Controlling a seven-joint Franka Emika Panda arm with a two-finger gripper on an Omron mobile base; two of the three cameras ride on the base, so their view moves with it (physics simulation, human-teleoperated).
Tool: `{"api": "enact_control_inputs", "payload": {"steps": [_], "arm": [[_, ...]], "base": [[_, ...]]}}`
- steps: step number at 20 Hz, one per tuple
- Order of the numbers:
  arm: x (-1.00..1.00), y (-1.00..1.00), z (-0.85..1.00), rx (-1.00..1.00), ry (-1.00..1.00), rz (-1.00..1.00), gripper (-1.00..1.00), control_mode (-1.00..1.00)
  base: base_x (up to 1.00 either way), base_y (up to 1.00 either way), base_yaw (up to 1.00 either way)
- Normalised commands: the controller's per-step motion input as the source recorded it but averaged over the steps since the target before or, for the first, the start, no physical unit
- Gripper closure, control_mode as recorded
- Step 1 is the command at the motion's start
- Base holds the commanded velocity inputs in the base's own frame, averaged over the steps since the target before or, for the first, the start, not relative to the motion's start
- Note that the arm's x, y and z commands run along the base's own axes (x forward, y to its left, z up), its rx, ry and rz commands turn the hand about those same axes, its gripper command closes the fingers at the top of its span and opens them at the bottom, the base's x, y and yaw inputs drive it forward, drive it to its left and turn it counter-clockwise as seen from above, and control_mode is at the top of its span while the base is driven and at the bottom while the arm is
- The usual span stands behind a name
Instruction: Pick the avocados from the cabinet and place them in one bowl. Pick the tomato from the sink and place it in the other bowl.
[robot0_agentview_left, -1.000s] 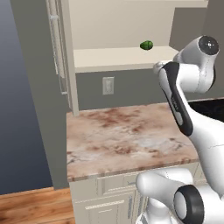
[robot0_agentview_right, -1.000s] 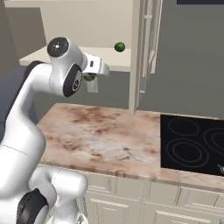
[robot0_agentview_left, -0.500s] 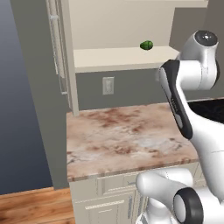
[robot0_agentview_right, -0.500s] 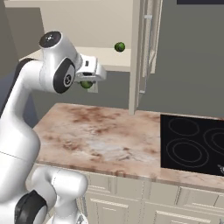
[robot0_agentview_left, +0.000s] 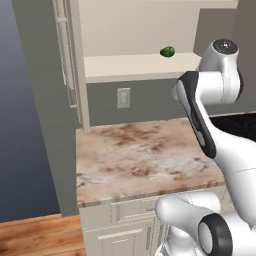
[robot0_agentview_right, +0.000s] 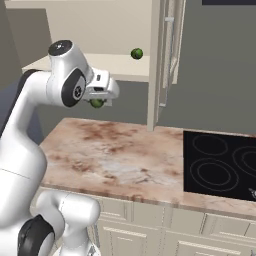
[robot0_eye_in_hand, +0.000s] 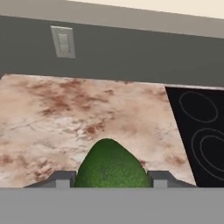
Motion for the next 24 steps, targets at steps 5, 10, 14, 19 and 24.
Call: {"api": "enact_control_inputs", "payload": {"steps": [5,10,14,19,24], "arm": [[0.0,0.26,-0.47,0.03,0.0,0.0,1.0,-1.0],[0.0,0.25,-0.18,0.13,0.0,0.0,1.0,-1.0],[-0.02,0.13,-0.05,0.17,0.0,0.0,1.0,-1.0],[-0.09,0.1,-0.01,0.01,0.07,0.0,1.0,-1.0],[0.0,0.0,0.0,0.0,0.0,0.0,1.0,-1.0]], "base": [[0.0,0.0,0.0],[0.0,0.0,0.0],[0.0,0.0,0.0],[0.0,0.0,0.0],[0.0,0.0,0.0]]}}
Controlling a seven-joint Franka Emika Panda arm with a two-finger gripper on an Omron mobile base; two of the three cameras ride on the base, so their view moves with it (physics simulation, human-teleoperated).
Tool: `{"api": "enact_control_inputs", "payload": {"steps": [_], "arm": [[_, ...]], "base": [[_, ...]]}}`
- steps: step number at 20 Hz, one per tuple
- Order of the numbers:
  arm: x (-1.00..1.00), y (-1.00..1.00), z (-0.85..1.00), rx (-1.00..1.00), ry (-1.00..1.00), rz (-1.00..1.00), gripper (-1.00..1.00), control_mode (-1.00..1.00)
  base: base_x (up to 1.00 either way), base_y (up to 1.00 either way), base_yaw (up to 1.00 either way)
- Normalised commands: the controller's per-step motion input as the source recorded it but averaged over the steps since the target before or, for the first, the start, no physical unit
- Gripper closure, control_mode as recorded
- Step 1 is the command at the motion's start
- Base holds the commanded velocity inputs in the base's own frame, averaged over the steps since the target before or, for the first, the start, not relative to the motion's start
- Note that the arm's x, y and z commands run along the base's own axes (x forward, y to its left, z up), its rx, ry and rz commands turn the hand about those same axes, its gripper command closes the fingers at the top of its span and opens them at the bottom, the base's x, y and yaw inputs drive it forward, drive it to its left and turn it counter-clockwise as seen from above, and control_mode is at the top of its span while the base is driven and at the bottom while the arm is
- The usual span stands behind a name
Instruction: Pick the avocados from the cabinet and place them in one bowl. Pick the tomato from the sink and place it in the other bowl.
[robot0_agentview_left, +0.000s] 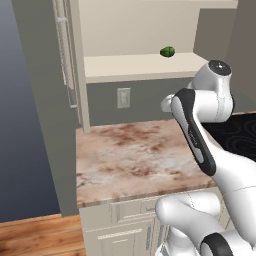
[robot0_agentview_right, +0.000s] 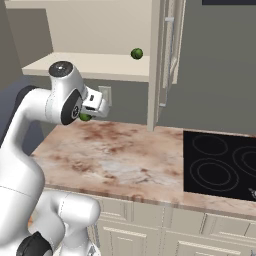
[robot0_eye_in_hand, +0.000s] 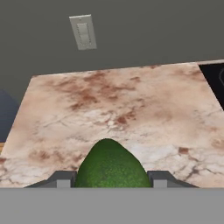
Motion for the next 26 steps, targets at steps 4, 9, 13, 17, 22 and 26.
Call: {"api": "enact_control_inputs", "payload": {"steps": [4,9,13,17,22,26], "arm": [[0.0,0.0,0.0,0.0,0.0,0.0,1.0,-1.0],[0.0,0.0,0.0,0.0,0.0,0.0,1.0,1.0],[0.0,0.0,0.0,0.0,0.0,0.0,1.0,1.0],[0.0,0.0,0.0,0.0,0.0,0.0,1.0,1.0],[0.0,0.0,0.0,0.0,0.0,0.0,1.0,1.0],[0.0,0.0,0.0,0.0,0.0,0.0,1.0,1.0]], "base": [[0.0,0.0,0.0],[0.0,0.0,0.0],[-0.74,0.0,-0.01],[-1.0,0.0,-0.06],[-0.8,0.0,-0.17],[-0.07,0.0,-0.47]]}}
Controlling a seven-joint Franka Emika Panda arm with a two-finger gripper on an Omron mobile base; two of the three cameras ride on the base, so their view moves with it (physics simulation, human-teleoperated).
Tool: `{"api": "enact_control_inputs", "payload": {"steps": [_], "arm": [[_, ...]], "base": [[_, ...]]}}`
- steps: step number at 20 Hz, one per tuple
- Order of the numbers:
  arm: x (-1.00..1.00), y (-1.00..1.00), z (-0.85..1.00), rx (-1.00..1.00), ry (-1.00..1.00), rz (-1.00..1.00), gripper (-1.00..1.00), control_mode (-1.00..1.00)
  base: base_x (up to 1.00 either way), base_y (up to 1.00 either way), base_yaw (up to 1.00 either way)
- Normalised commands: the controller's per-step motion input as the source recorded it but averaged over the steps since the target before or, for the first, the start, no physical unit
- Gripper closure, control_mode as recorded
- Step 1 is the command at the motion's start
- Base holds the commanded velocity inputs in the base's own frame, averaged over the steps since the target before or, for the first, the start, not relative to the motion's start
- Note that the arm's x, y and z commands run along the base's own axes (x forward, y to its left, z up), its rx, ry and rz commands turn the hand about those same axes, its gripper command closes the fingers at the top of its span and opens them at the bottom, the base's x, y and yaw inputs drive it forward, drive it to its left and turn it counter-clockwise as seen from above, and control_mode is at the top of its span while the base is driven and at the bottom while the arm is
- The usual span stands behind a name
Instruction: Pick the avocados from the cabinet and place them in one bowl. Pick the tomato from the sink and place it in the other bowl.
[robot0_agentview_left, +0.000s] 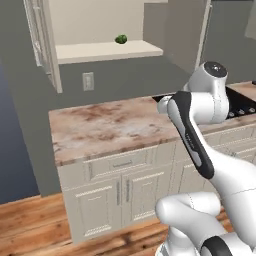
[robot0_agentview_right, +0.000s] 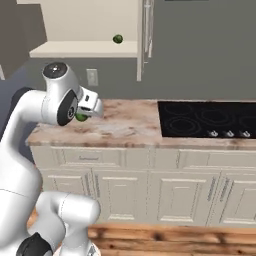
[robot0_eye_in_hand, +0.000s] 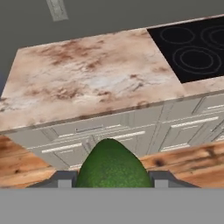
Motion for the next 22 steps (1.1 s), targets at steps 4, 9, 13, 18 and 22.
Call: {"api": "enact_control_inputs", "payload": {"steps": [4,9,13,18,22], "arm": [[0.0,0.0,0.0,0.0,0.0,0.0,1.0,1.0],[0.0,0.0,0.0,0.0,0.0,0.0,1.0,1.0],[0.0,0.0,0.0,0.0,0.0,0.0,1.0,1.0],[0.0,0.0,0.0,0.0,0.0,0.0,1.0,1.0],[0.0,0.0,0.0,0.0,0.0,0.0,1.0,1.0]], "base": [[0.07,0.0,-0.6],[0.08,-0.02,-0.63],[0.13,-0.11,-0.63],[0.18,-0.06,-0.64],[0.2,-0.01,-0.63]]}}
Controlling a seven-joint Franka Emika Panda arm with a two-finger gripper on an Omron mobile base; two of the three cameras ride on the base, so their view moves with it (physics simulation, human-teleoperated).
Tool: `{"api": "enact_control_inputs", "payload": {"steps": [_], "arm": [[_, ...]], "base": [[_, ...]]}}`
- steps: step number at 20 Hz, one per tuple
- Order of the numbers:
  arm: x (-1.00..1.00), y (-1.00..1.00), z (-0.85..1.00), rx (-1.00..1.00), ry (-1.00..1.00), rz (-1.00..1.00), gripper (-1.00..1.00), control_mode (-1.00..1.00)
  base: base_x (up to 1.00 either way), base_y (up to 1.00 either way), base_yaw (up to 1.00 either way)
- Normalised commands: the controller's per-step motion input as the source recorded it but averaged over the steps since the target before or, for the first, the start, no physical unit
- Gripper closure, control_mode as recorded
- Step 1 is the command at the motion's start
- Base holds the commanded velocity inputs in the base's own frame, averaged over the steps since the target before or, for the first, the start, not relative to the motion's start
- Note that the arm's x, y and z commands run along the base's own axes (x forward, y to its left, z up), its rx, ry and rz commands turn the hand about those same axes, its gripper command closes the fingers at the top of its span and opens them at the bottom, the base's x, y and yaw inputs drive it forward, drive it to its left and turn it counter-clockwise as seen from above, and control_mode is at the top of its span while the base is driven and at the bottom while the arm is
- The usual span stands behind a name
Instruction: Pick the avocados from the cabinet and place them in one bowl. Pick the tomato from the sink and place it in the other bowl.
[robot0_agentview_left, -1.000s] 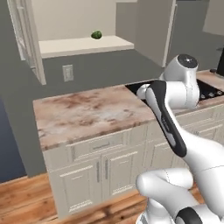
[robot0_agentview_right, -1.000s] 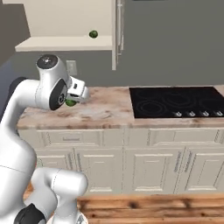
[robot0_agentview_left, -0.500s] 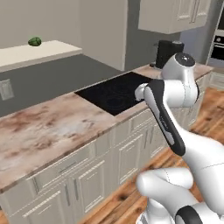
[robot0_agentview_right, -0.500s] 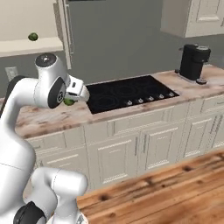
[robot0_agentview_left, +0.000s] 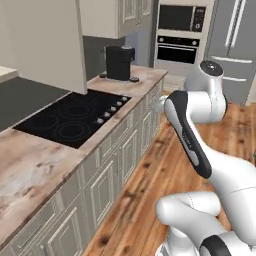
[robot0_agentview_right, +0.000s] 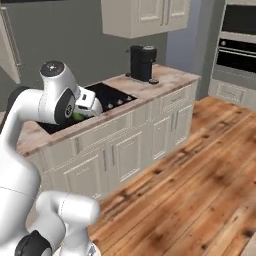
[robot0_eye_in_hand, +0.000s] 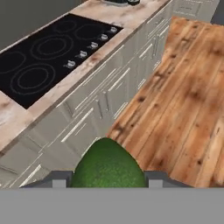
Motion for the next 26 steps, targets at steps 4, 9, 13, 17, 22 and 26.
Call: {"api": "enact_control_inputs", "payload": {"steps": [4,9,13,17,22,26], "arm": [[0.0,0.0,0.0,0.0,0.0,0.0,1.0,1.0],[0.0,0.0,0.0,0.0,0.0,0.0,1.0,1.0],[0.0,0.0,0.0,0.0,0.0,0.0,1.0,1.0],[0.0,0.0,0.0,0.0,0.0,0.0,1.0,1.0],[0.0,0.0,0.0,0.0,0.0,0.0,1.0,1.0],[0.0,0.0,0.0,0.0,0.0,0.0,1.0,1.0]], "base": [[0.23,-0.01,-0.63],[0.23,0.0,-0.63],[0.22,0.0,-0.63],[0.2,0.0,-0.62],[0.11,-0.01,-0.61],[0.02,-0.05,-0.59]]}}
